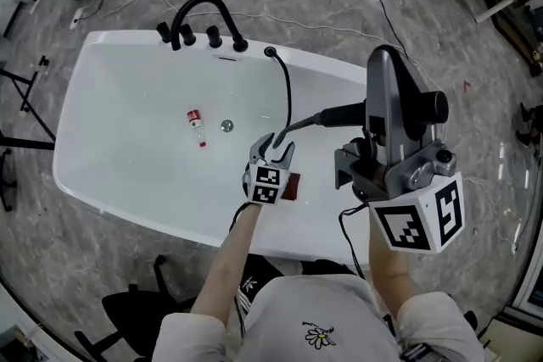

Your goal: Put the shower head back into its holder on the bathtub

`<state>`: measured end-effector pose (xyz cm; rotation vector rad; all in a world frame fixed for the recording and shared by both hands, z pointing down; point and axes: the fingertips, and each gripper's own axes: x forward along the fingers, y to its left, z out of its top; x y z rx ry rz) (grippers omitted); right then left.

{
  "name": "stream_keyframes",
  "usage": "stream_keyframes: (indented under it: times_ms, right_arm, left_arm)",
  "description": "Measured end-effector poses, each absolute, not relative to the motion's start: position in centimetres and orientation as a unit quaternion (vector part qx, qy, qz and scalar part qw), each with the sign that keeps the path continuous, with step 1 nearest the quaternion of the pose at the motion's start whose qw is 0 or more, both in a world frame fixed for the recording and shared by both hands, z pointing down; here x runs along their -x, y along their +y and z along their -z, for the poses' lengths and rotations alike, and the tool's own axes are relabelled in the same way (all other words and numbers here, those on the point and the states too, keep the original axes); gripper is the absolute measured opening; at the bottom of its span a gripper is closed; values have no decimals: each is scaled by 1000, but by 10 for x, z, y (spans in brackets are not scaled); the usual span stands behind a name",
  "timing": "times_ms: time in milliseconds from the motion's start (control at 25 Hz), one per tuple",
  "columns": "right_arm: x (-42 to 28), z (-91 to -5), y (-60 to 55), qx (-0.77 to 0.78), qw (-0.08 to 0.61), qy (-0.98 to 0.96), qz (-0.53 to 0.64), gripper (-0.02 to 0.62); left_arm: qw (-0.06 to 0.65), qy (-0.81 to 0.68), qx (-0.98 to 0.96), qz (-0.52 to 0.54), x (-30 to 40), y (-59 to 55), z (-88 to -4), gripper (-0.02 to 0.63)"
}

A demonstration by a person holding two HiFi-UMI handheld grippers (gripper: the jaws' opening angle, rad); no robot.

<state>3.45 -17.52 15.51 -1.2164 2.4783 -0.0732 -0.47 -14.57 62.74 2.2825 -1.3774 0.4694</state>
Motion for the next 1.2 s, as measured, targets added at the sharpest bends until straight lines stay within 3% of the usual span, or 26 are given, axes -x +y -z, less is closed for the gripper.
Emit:
stream_keyframes:
  times_ms: [160, 280, 440, 640, 880, 1200]
  right_arm:
    - [-23, -130, -169, 421, 183, 888, 2, 5]
    - [-23, -126, -167, 420, 170, 891, -15, 5]
    - [-26, -126, -166, 418, 170, 892, -8, 5]
    - [-49, -122, -169, 431, 174, 885, -15, 5]
    - [-107, -82, -159, 462, 207, 860, -71, 5]
    - [-163, -45, -135, 482, 247, 835, -96, 5]
  left_arm:
    - [265, -515, -796, -176, 24, -157, -663, 134]
    - [287, -522, -783, -178, 25, -153, -684, 127]
    - [276, -503, -790, -214, 16, -149, -714, 66]
    - [274, -531, -777, -200, 27, -169, -701, 64]
    - [182, -595, -768, -152, 59, -264, -610, 64]
    - [30, -629, -775, -49, 58, -363, -406, 64]
